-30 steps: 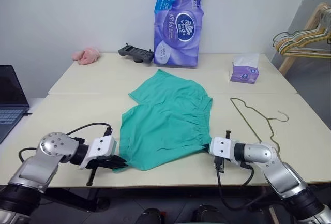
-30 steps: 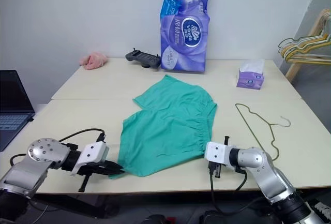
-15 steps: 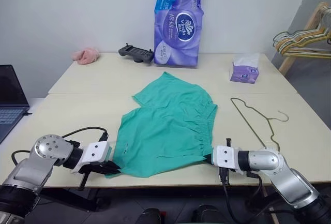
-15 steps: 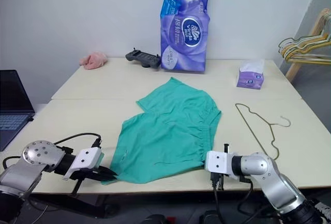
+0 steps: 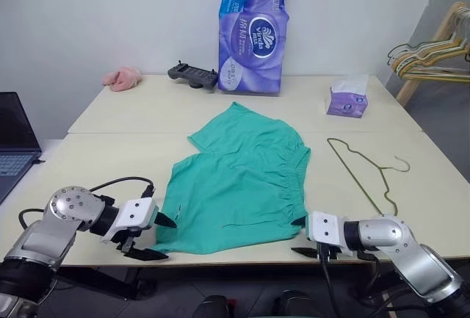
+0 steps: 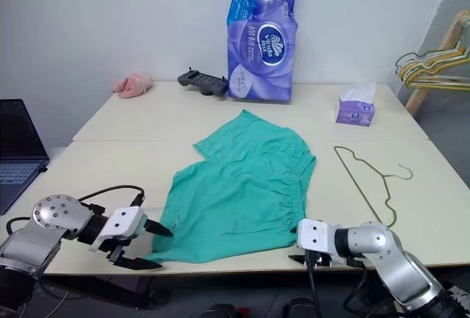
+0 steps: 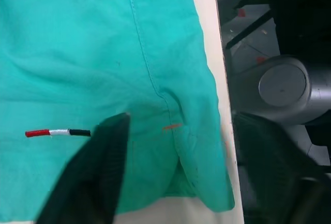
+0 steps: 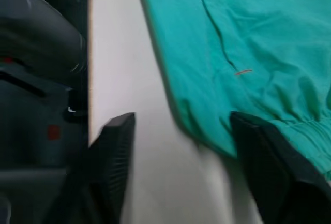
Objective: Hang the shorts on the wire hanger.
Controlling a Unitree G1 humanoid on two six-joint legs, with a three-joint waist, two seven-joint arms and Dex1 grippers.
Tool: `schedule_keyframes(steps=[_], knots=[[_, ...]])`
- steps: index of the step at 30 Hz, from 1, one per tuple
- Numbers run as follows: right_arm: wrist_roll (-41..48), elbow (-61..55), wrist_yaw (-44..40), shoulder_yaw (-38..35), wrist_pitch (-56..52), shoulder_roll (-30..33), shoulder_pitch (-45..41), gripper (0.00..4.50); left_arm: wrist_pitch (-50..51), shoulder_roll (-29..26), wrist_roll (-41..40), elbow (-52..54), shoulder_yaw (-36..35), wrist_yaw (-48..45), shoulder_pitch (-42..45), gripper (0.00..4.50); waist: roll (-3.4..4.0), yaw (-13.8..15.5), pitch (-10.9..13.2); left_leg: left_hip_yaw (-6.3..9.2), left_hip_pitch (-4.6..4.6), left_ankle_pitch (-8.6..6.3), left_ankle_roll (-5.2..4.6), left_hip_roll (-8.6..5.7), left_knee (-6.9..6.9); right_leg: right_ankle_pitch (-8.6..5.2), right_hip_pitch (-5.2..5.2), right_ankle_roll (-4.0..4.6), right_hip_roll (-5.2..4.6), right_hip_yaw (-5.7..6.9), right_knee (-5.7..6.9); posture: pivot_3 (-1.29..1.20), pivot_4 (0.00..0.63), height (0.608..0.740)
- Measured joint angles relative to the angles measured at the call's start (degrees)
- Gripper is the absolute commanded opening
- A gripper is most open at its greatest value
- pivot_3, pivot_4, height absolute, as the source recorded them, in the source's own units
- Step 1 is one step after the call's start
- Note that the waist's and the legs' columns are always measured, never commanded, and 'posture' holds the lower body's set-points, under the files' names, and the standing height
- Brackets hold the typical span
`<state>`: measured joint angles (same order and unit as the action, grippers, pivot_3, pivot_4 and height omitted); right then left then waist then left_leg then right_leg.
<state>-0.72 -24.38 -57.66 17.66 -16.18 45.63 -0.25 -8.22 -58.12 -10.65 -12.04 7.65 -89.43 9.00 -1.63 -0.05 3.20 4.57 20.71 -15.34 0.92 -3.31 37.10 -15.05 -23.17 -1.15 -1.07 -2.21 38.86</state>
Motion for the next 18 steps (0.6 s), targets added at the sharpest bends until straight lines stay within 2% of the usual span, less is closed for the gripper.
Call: schedule_keyframes(steps=[1,4,8,10,14,18], knots=[[0.4,-0.7,-0.3,-1.0,-0.2,0.9,0.3,4.47,-0.9,-0.2,0.5,-1.0,0.1,-0.4,0.4,4.50,0.00,0.0,0.0,0.00,0.01,0.00,0.00,0.00,0.00,0.00,0.00,0.00,0.00,0.01,-0.01,0.00,0.050,0.740],[3.2,-3.6,-1.8,-3.6,-2.1,3.5,2.1,4.47,-2.7,-1.6,0.7,-3.7,1.1,-2.1,1.8,4.50,-0.03,0.0,0.0,0.01,0.02,0.00,0.00,0.01,-0.01,0.00,0.00,0.00,0.00,0.01,-0.03,0.00,0.045,0.740],[11.9,-11.6,-4.9,-7.2,-10.3,6.3,4.0,4.47,3.9,-11.2,-5.7,-1.3,7.2,-2.7,3.7,4.50,-0.15,-0.3,0.3,0.04,0.03,-0.01,-0.01,0.10,-0.01,-0.02,0.01,-0.02,0.03,0.06,-0.06,-0.02,0.046,0.740],[17.1,-14.5,-4.9,-8.8,-16.3,6.3,2.5,4.47,7.8,-11.2,-8.8,-1.3,7.8,-2.7,8.2,4.50,-0.05,-0.1,0.4,0.05,0.04,-0.01,-0.01,0.08,0.04,-0.04,0.05,-0.04,0.03,0.10,-0.09,-0.03,0.045,0.740],[25.0,-16.5,-0.2,-12.6,-28.2,2.4,-5.7,4.47,16.9,-2.7,-12.6,-1.5,6.0,-1.3,15.4,4.50,-0.02,-0.1,0.4,0.05,0.08,-0.02,-0.03,0.02,0.10,-0.06,0.08,-0.09,0.02,0.08,-0.11,-0.04,0.042,0.740],[27.9,-13.6,7.5,-17.2,-35.0,-1.8,-11.1,4.47,24.4,8.3,-15.8,1.3,3.3,6.4,17.3,4.50,-0.16,-0.4,0.4,0.06,0.12,-0.08,-0.06,0.02,0.15,0.03,0.01,0.04,-0.02,0.02,-0.04,-0.05,0.042,0.740]])
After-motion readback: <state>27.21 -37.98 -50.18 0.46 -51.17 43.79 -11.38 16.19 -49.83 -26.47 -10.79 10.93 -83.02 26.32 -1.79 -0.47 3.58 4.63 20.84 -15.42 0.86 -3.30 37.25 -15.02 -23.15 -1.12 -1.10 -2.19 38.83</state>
